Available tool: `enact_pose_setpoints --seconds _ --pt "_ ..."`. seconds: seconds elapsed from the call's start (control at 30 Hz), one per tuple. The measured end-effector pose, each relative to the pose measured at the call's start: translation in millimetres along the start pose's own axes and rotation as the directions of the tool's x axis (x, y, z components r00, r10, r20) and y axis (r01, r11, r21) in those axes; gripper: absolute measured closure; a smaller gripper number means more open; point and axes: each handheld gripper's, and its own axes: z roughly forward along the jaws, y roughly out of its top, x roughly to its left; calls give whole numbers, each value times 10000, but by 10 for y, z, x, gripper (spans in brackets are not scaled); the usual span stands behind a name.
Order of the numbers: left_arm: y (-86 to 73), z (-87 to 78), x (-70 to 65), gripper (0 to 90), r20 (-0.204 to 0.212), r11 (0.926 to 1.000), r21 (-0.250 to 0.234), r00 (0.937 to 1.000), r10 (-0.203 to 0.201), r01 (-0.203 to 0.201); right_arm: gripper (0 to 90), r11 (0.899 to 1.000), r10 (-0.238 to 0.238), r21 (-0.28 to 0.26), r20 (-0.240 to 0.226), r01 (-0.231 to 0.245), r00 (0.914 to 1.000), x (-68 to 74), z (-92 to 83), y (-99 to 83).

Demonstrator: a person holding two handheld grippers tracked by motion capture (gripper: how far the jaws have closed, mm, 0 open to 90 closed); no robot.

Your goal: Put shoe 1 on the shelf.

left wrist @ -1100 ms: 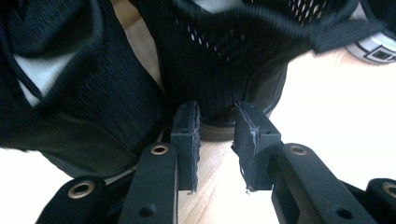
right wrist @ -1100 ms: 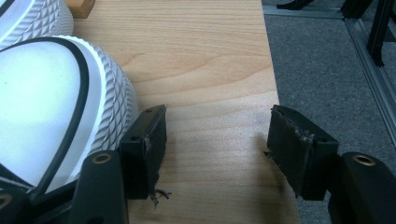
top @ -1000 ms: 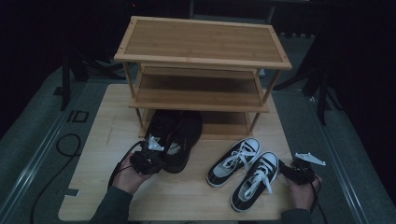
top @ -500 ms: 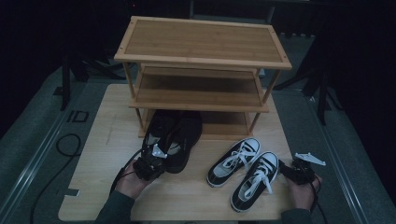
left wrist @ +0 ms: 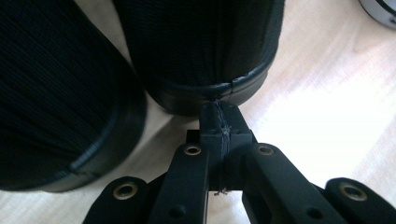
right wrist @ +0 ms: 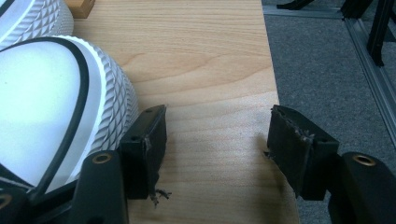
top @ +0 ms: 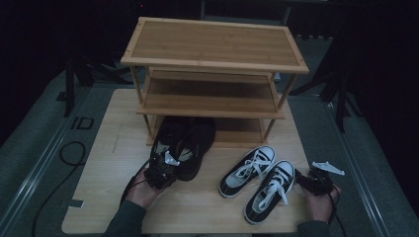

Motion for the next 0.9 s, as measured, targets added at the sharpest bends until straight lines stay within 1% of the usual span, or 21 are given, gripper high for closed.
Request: enact_pose_setpoints --seconds 0.03,0.13,0.2,0.3,0.43,0.47,0.5,0.53,0.57,0.6,0.63,0.67,0.73,0.77,0.8,0.83,0.9 --pt "0 0 0 896 0 10000 0 10000 0 0 370 10000 0 0 0 0 10000 0 0 0" --pt "69 36 9 895 -19 9998 -113 9999 -149 149 370 10000 0 -1 0 0 10000 0 0 0" --pt "96 53 -1 894 21 9997 -166 9999 -165 165 370 10000 4 3 -1 -4 10000 0 0 0" --pt "130 64 -19 893 -9 9998 -183 10000 -63 63 370 10000 5 2 -3 -5 10000 0 0 0" --pt "158 63 -18 891 -42 9997 -234 9999 -98 97 370 10000 -2 0 -1 2 10000 -1 0 0" --pt "209 65 -47 891 -88 9993 -367 9999 -123 120 370 10000 -1 2 -2 1 10000 -1 0 0" --pt "209 65 -47 890 -88 9993 -367 9999 -123 120 370 10000 -1 2 -2 1 10000 -1 0 0" --pt "232 70 -81 884 -91 9992 -389 10000 -35 31 370 10000 1 0 -2 -1 10000 0 0 0" --pt "232 70 -81 880 -91 9992 -389 10000 -35 31 370 10000 1 0 -2 -1 10000 0 0 0" --pt "241 83 -123 879 -15 9992 -389 10000 85 -86 370 10000 5 2 -4 -5 10000 0 0 0" --pt "241 83 -123 878 -15 9992 -389 10000 85 -86 370 10000 5 2 -4 -5 10000 0 0 0" --pt "246 100 -163 879 77 9991 -334 9996 258 -256 370 10000 5 2 -3 -5 10000 0 0 0" --pt "246 112 -181 879 141 9991 -344 9995 269 -264 370 10000 4 2 -4 -4 10000 -1 0 0" --pt "247 119 -195 879 166 9990 -298 9993 348 -343 370 10000 3 1 -3 -3 10000 0 0 0" --pt "249 136 -223 879 300 9987 -291 9987 415 -406 370 10000 -1 0 -1 1 10000 -1 0 0" --pt "249 136 -223 879 300 9987 -291 9987 415 -406 370 10000 6 3 -3 -6 10000 0 0 0" --pt "256 165 -257 879 369 9979 -206 9974 625 -618 370 10000 1 0 -1 -1 10000 0 0 0"
